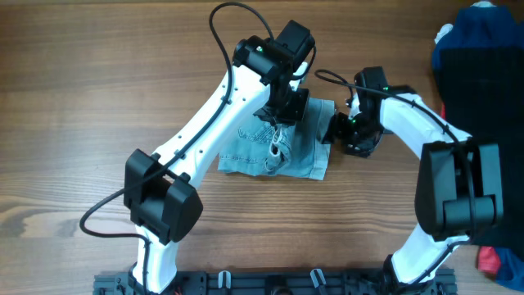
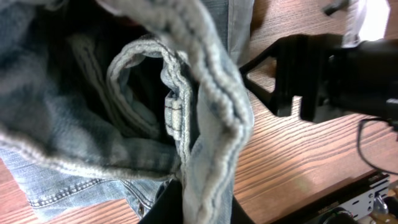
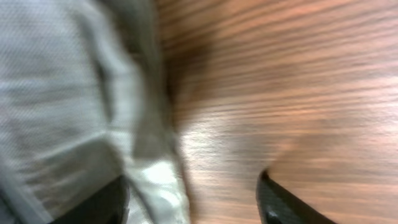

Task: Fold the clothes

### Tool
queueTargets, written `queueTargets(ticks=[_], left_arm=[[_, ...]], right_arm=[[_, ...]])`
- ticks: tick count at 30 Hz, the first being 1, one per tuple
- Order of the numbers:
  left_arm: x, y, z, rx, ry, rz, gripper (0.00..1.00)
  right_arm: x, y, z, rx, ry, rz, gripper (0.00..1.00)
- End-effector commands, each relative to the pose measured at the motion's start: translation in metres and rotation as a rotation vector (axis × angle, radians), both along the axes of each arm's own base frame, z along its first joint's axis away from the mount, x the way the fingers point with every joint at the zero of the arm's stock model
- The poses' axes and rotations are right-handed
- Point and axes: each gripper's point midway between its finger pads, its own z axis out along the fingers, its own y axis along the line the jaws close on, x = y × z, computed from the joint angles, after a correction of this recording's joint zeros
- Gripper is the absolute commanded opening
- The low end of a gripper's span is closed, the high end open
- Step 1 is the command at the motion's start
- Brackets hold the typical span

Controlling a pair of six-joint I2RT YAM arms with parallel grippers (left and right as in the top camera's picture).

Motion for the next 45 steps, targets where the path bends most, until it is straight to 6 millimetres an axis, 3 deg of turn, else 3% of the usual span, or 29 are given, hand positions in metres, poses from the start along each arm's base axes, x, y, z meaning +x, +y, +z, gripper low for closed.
queueTargets(ticks=[1,5,7,11,14,16,17,19,21,22,25,28,34,39,43,45], left_arm=[[0.002,-0.011,0.004,-0.039,-0.012,-0.025,0.24],[0.008,-0.015,0.005,-0.056,-0.037,-0.026,0.25],[0.011,-0.018,0.006,-0.067,-0.051,-0.026,0.31],[0.021,-0.019,0.005,-0.082,-0.073,-0.016,0.27],[0.035,0.004,0.005,-0.073,-0.062,0.046,0.24],[0.044,0.025,0.003,-0.064,-0.038,0.094,0.34],[0.049,0.035,0.001,-0.061,-0.026,0.117,0.34],[0.058,0.057,-0.002,-0.048,-0.008,0.170,0.29],[0.067,0.072,-0.008,-0.042,0.003,0.208,0.17],[0.071,0.080,-0.014,-0.039,0.019,0.228,0.05],[0.070,0.077,-0.031,-0.100,0.094,0.186,0.04],[0.060,0.076,-0.055,-0.077,0.182,0.188,0.04],[0.053,0.077,-0.086,-0.054,0.228,0.189,0.04],[0.056,0.095,-0.130,-0.031,0.223,0.200,0.04],[0.062,0.116,-0.170,-0.033,0.221,0.203,0.04],[0.065,0.131,-0.176,-0.022,0.226,0.234,0.04]], right_arm=[[0.017,-0.033,0.017,-0.094,-0.003,-0.049,0.80],[0.024,-0.043,0.045,-0.058,-0.040,-0.047,0.84],[0.022,-0.047,0.054,-0.054,-0.051,-0.059,0.84],[0.016,-0.047,0.068,-0.053,-0.068,-0.046,0.84],[0.017,-0.038,0.083,0.005,-0.109,-0.020,0.84],[0.019,-0.017,0.098,0.129,-0.172,0.067,0.83],[0.019,-0.009,0.103,0.180,-0.191,0.100,0.82],[0.020,0.007,0.107,0.257,-0.213,0.130,0.61],[0.023,0.018,0.103,0.260,-0.236,0.164,0.35],[0.023,0.025,0.099,0.262,-0.240,0.185,0.27],[0.027,0.048,0.089,0.270,-0.243,0.232,0.15],[0.041,0.055,0.071,0.278,-0.234,0.186,0.05],[0.057,0.075,0.031,0.399,-0.212,0.189,0.05],[0.059,0.046,-0.020,0.230,-0.124,0.100,0.07],[0.061,0.038,-0.024,0.203,-0.137,0.120,0.07],[0.066,0.036,-0.019,0.203,-0.148,0.126,0.08]])
